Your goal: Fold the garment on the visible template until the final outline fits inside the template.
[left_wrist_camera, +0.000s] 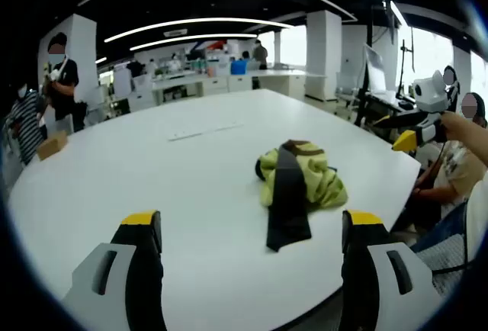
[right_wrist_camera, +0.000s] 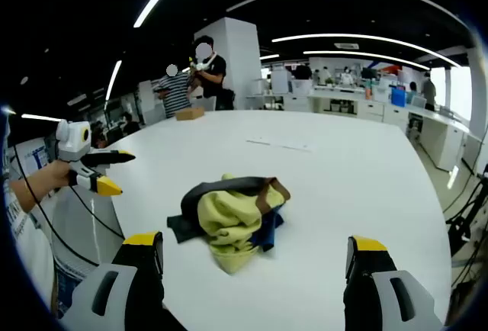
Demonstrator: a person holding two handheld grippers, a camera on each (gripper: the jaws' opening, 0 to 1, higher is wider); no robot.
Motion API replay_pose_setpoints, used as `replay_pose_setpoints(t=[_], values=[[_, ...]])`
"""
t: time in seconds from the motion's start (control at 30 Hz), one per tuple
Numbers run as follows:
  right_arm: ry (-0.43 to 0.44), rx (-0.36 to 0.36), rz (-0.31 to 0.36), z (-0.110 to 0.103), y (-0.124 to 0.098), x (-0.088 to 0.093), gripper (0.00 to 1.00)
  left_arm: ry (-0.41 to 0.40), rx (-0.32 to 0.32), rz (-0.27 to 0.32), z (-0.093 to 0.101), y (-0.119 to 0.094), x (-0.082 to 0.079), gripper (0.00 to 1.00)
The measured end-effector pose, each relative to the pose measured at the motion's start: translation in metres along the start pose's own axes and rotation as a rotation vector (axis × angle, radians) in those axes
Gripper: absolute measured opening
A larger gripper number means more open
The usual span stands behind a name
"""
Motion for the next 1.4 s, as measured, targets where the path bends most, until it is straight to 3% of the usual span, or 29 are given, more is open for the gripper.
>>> replay_pose_setpoints(t=[1.4], values=[[-0.007, -0.061, -0.02, -0.01, 0.004, 0.002, 0.99, -0.026, 0.001, -0.001, -0.002, -0.002, 0.002, 0.92]])
Point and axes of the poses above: the point that each gripper's makers call its tool centre point, and the gripper's own axes: y roughly forward along the fingers, z roughly to its right, x roughly out of its underside, the point moved 5 cm from there along -y, roughly backward along the fingers, and after that the axes turned 9 degrees about x, right-handed, at the moved point
